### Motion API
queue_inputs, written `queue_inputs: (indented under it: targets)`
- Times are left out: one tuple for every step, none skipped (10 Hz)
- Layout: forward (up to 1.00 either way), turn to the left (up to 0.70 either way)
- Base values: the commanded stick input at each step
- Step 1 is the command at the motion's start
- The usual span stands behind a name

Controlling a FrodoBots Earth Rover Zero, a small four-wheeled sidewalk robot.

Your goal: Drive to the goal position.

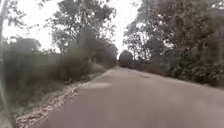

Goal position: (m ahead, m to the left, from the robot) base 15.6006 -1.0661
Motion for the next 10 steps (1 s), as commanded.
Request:
queue_inputs:
  targets:
    - [0.70,0.00]
    - [0.70,0.00]
    - [0.70,0.00]
    - [0.70,0.00]
    - [0.70,0.00]
    - [0.70,0.00]
    - [0.70,0.00]
    - [0.70,0.00]
    - [0.70,0.00]
    - [0.70,0.00]
